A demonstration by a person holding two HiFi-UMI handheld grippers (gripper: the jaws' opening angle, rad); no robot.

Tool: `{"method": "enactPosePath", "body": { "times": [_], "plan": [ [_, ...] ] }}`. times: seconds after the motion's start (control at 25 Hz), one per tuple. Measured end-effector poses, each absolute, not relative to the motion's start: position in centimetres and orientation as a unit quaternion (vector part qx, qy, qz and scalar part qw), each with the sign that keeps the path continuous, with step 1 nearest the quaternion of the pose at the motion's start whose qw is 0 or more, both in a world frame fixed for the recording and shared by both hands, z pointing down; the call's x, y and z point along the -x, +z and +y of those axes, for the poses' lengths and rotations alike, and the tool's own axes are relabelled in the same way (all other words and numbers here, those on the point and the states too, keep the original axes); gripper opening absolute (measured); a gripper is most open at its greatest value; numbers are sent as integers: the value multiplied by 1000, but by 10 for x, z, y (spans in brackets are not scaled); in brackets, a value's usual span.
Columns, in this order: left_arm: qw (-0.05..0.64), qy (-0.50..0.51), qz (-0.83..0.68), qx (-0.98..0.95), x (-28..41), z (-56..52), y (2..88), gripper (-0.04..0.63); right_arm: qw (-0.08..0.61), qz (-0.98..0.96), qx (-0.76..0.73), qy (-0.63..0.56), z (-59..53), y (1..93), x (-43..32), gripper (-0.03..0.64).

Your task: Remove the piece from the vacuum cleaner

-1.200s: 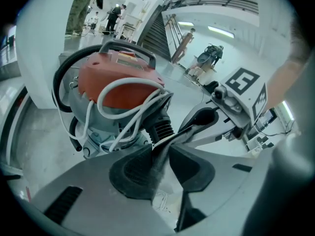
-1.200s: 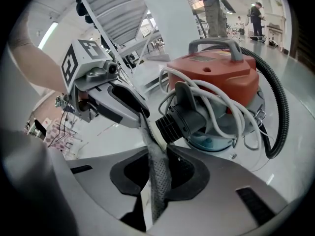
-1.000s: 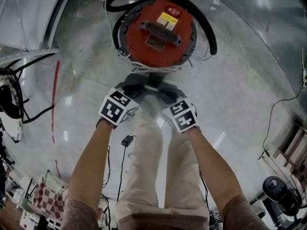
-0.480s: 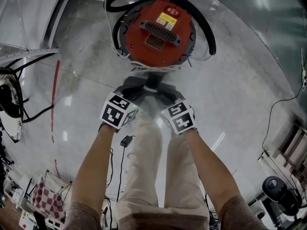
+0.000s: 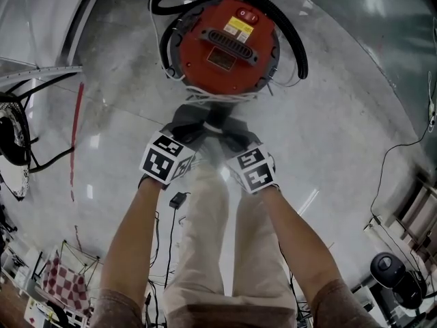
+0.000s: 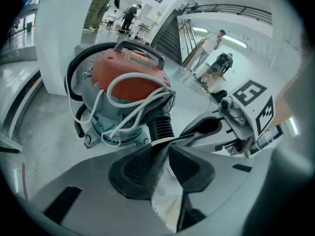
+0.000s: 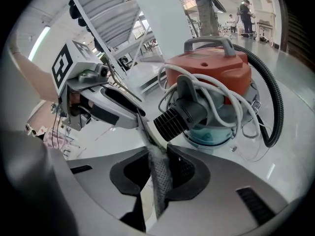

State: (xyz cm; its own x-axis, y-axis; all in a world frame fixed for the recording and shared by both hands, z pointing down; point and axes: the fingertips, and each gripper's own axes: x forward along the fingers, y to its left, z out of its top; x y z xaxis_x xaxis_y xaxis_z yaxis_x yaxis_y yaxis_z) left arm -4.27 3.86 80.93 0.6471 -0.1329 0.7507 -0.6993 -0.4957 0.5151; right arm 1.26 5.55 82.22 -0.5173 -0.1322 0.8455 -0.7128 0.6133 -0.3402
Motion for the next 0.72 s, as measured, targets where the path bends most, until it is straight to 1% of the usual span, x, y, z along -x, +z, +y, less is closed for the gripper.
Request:
{"method": "enactPosePath", "body": {
  "times": [0.28,0.4,0.48,0.72],
  "plan": [
    [437,335,-254,-795,45,43,811,100,420,-797,-248,357,60,824,-11,60],
    [440,359,-233,-790,47,66,817,84,439,-801,-215,347,82,829,-11,43],
    [448,356,-229,-787,46,84,820,80,442,-810,-209,325,96,830,-13,41],
    [460,346,-240,-782,43,94,824,78,440,-805,-211,337,104,834,-17,43]
  ]
}}
